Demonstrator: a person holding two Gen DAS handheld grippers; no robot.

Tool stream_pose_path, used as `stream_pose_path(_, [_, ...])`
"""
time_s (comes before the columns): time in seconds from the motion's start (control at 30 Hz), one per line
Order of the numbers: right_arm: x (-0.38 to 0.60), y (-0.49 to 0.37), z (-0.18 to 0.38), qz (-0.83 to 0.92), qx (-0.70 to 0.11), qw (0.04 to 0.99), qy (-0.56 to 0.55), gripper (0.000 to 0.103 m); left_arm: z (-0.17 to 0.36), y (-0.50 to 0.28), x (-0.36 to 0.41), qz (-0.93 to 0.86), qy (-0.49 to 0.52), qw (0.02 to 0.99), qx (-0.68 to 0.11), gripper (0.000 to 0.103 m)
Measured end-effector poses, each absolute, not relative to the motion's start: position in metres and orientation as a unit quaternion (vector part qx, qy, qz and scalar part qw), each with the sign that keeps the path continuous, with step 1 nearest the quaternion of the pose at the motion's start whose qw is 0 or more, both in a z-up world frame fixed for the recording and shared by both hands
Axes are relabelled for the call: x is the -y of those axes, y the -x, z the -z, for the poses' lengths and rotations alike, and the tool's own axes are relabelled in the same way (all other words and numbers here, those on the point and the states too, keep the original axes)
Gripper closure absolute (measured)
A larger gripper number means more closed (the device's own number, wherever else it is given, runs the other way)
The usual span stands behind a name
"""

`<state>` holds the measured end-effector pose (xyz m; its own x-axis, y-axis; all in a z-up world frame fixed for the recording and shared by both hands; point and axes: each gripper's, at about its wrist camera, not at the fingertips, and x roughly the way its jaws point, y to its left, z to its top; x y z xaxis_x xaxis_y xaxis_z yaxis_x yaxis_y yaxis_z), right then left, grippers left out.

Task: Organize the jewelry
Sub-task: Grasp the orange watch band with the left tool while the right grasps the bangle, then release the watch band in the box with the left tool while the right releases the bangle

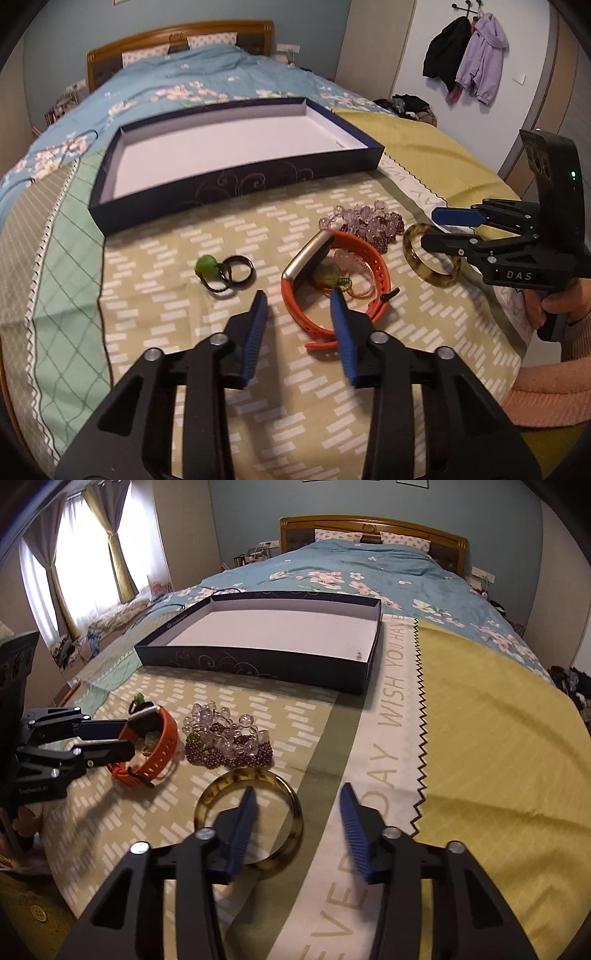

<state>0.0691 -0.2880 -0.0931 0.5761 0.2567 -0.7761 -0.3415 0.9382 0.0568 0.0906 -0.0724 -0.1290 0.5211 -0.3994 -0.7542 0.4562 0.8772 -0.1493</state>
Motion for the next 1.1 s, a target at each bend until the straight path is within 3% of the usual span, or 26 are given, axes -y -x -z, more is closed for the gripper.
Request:
stream_pose_path(0.07, [0.289, -0.07, 0.092, -0.174, -0.43, 0.884, 0.053, 0.077, 0.129, -0.094, 0.073, 0.251, -0.024, 0.867, -0.429, 0.083])
stream_pose_path(0.17, [0.292, -0.073, 0.09, -0.183, -0.433, 0.881, 0.052, 0.096, 0.127, -0.097, 0.071, 0.246, -0.018, 0.866, -0.435, 0.087])
stream_pose_path(0.3, [0.292, -0.075, 0.089, -0.187, -0.433, 0.88, 0.054, 0.097, 0.125, -0.102, 0.072, 0.243, -0.013, 0.866, -0.437, 0.093])
stream_pose_path(0.5, [0.298, -0.074, 0.075, -0.2, -0.413, 0.888, 0.023, 0.097, 0.117, -0.1, 0.064, 0.241, -0.012, 0.869, -0.432, 0.094])
stream_pose_path(0.83, [0.286, -0.1, 0.039, -0.219, -0.364, 0.905, 0.004, 0.097, 0.078, -0.103, 0.043, 0.242, -0.002, 0.894, -0.376, 0.102])
stream_pose_path(0.9, [0.281, -0.107, 0.036, -0.226, -0.359, 0.906, 0.004, 0.097, 0.075, -0.106, 0.037, 0.247, 0.009, 0.892, -0.379, 0.102])
stream_pose_path(1.1, [0.272, -0.114, 0.042, -0.235, -0.367, 0.9, 0.002, 0.097, 0.089, -0.099, 0.035, 0.272, -0.012, 0.874, -0.402, 0.085])
